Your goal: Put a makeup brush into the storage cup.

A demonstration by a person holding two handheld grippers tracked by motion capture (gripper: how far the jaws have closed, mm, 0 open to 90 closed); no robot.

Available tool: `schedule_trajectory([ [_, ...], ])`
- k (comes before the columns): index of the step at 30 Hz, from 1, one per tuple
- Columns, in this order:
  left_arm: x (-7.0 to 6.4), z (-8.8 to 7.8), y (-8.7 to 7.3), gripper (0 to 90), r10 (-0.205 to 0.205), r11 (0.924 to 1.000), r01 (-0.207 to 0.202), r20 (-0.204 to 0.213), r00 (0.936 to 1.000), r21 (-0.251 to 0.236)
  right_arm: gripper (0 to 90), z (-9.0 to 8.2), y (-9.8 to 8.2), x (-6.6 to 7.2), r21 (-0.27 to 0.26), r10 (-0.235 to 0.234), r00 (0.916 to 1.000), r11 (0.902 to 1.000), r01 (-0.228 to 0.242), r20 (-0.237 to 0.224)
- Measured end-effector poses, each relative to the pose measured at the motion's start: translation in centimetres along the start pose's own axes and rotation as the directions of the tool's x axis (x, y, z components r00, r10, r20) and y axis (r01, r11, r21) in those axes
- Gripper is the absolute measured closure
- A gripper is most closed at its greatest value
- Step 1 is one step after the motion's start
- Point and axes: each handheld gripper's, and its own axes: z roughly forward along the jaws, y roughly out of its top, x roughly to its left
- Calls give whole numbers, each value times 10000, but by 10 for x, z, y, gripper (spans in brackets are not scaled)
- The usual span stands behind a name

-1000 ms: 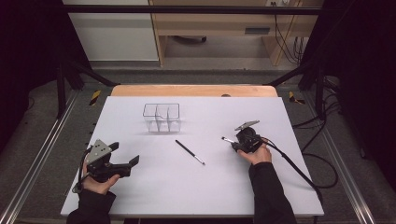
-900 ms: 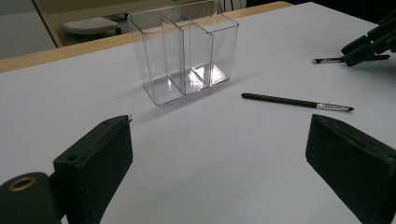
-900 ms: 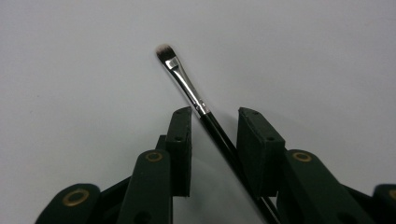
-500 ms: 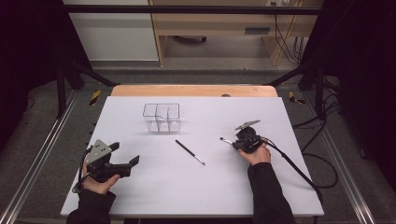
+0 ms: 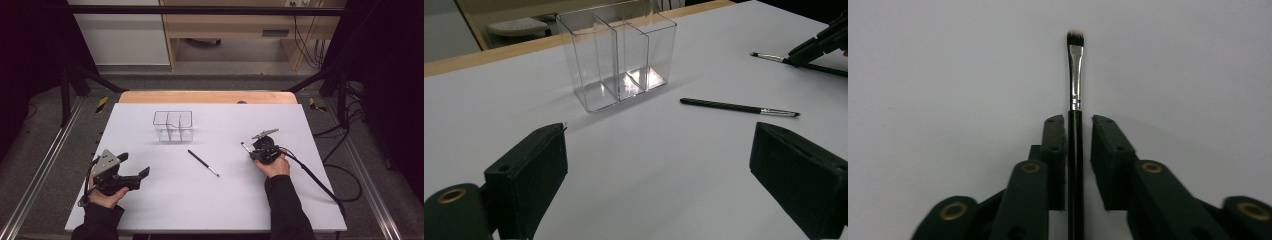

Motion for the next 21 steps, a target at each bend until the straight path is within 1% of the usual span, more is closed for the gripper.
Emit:
schedule_trajectory([
  [2, 0, 0, 0, 77, -10, 10000, 10, 5, 10000, -2, 706, -4, 1, 0, -13, -117, 9999, 9999, 117, -96],
  [3, 0, 0, 0, 77, -9, 10000, 9, 5, 10000, 4, 693, -6, 1, -1, -53, -161, 9999, 9999, 161, -38],
  [5, 0, 0, 0, 77, -1, 10000, 1, 18, 10000, 31, 675, -11, 3, -2, 1, -167, 9998, 9999, 167, -116],
  [6, 0, 0, 0, 77, 8, 10000, -8, 18, 10000, 38, 668, -14, 5, -3, 68, -193, 9997, 9998, 195, -161],
  [7, 0, 0, 0, 77, 8, 10000, -8, 18, 10000, 38, 660, -16, 6, -4, 214, -192, 9998, 9996, 195, -107],
  [9, -1, 1, 0, 77, 30, 10000, -30, 41, 10000, 56, 653, -17, 9, -5, 512, -340, 9994, 9981, 344, -85],
  [10, -1, 1, 0, 77, 40, 10000, -40, 43, 10000, 63, 652, -18, 10, -5, 643, -392, 9992, 9972, 394, -49],
  [13, 0, 1, 0, 77, 32, 10000, -33, 55, 10000, 74, 653, -17, 15, -4, 1080, -494, 9985, 9928, 515, -221],
  [14, 0, 1, 0, 77, 31, 10000, -31, 59, 10000, 77, 656, -15, 16, -3, 1203, -574, 9981, 9910, 595, -208],
  [19, 0, 1, 0, 77, 24, 10000, -25, 74, 10000, 90, 689, -9, 15, -3, 1705, -626, 9977, 9831, 664, -276],
  [20, 0, 1, 0, 77, 24, 10000, -25, 74, 10000, 90, 689, -9, 15, -3, 1705, -626, 9977, 9831, 664, -276],
  [21, 0, 1, 0, 77, 31, 9999, -32, 77, 10000, 106, 710, -6, 15, -2, 1896, -682, 9973, 9792, 721, -266],
])
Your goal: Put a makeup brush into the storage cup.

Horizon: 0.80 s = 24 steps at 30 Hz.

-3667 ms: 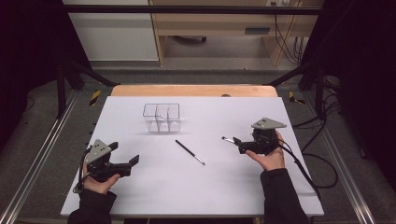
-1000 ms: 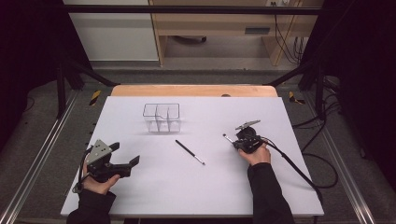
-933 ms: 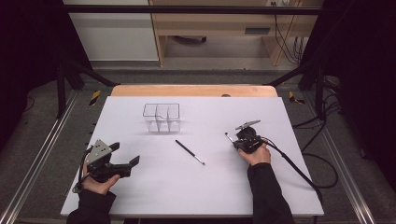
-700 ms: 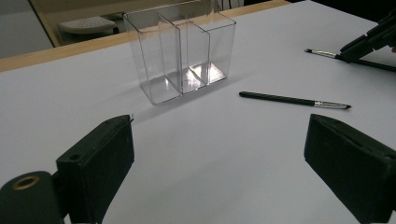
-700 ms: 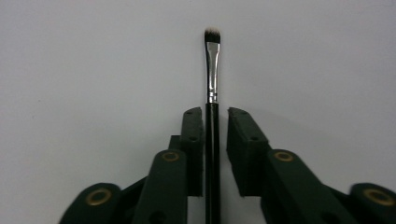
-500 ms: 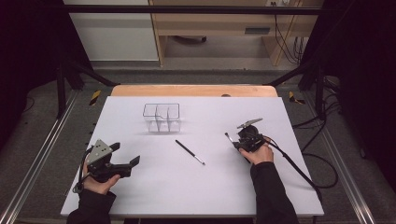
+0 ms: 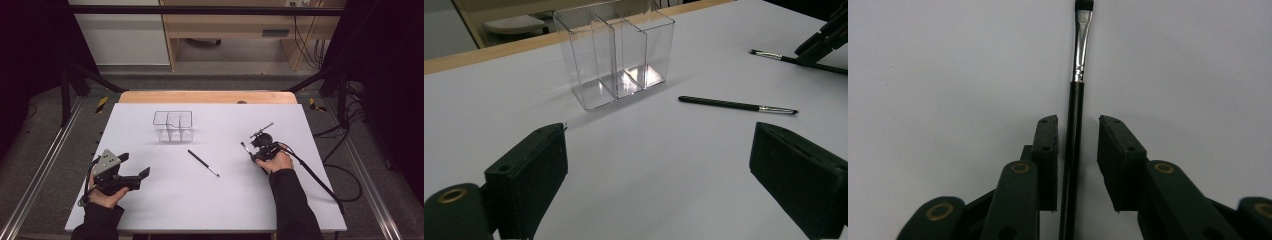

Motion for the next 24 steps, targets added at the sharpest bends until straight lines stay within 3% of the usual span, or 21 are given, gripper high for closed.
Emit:
schedule_trajectory([
  [7, 0, 0, 0, 77, 4, 10000, -4, 25, 10000, 30, 773, 1, 0, 0, 333, -116, 9999, 9994, 120, -120],
  [15, -1, 1, 0, 79, 25, 10000, -25, 30, 10000, 75, 836, 1, 1, 1, 557, 127, 9996, 9984, -112, -262],
  [24, 0, 1, 0, 79, 35, 9999, -35, 30, 10000, 115, 842, -1, 0, 3, 400, 56, 9998, 9992, -49, -182],
])
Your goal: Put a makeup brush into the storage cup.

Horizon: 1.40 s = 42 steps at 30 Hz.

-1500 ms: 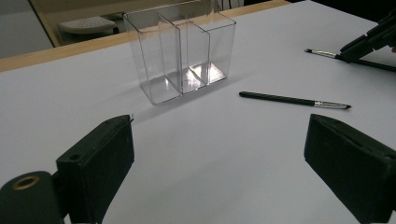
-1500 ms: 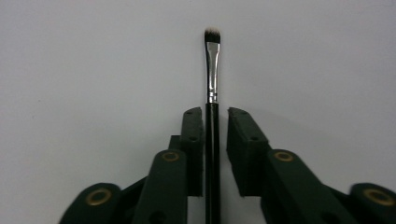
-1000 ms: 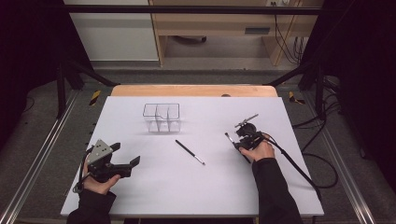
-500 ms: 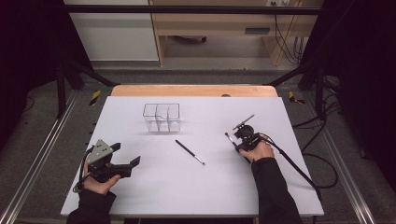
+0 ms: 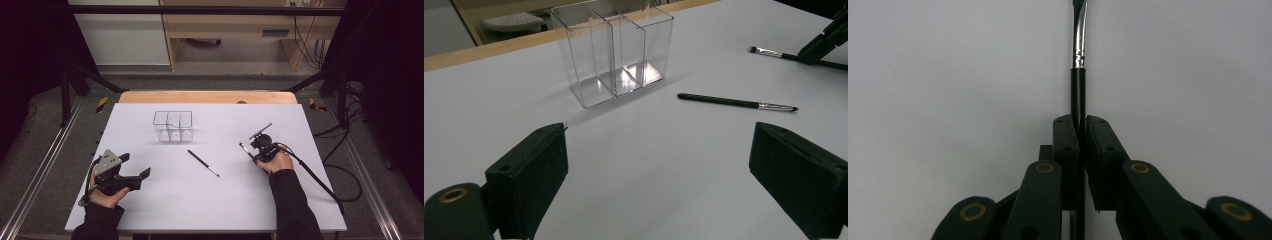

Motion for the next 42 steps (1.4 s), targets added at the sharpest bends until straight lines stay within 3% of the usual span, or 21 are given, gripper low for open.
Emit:
schedule_trajectory([
  [7, -1, 1, 0, 79, -31, 10000, 31, 12, 10000, -18, 842, -16, -3, 1, -837, 66, 9991, 9964, -102, -429],
  [16, -3, 1, 0, 79, -56, 10000, 56, 32, 10000, -10, 842, -36, -13, 10, -2018, -145, 9969, 9794, -13, -772],
  [21, -4, 2, 0, 79, -45, 10000, 45, 31, 10000, 7, 842, -44, -20, 17, -2812, -311, 9949, 9597, 30, -955],
  [28, -7, 3, 1, 78, -113, 9999, 114, 56, 9999, -48, 842, -55, -32, 29, -3816, -626, 9886, 9243, 57, -1368],
  [33, -11, 4, 2, 79, -129, 9999, 129, 101, 9999, -27, 842, -57, -41, 39, -4306, -806, 9835, 9025, 31, -1619],
  [34, -11, 4, 2, 78, -129, 9999, 129, 101, 9999, -27, 842, -57, -41, 39, -4306, -806, 9835, 9025, 31, -1619],
  [42, -19, 4, 5, 78, -204, 9996, 209, 257, 9995, -165, 842, -59, -48, 50, -4883, -1054, 9728, 8726, -90, -2063],
])
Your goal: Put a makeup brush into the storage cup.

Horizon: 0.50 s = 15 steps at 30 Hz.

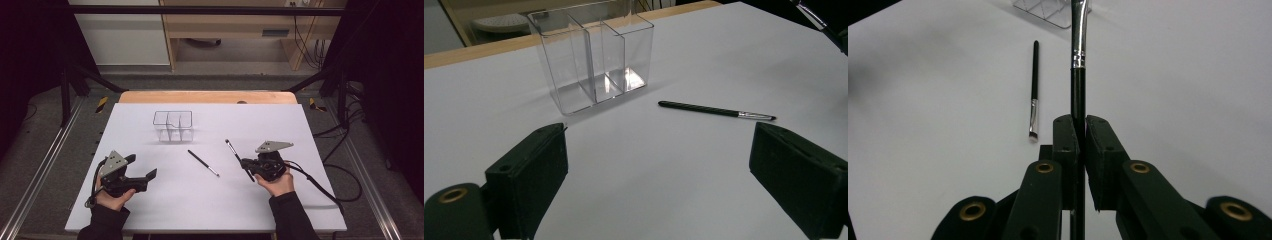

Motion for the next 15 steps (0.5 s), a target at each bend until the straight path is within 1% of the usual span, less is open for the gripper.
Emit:
schedule_trajectory([
  [3, -3, 1, 1, 78, -36, 10000, 37, 87, 10000, -31, 843, -1, -2, 4, -202, -31, 10000, 9998, 30, -76],
  [7, -7, 2, 2, 78, -38, 10000, 39, 132, 9999, -68, 842, -1, -2, 5, -440, 18, 9997, 9990, -28, -224],
  [15, -11, 5, 5, 79, -215, 9996, 222, 331, 9992, -201, 843, -5, 2, 7, -1131, 18, 9990, 9936, -70, -457],
])
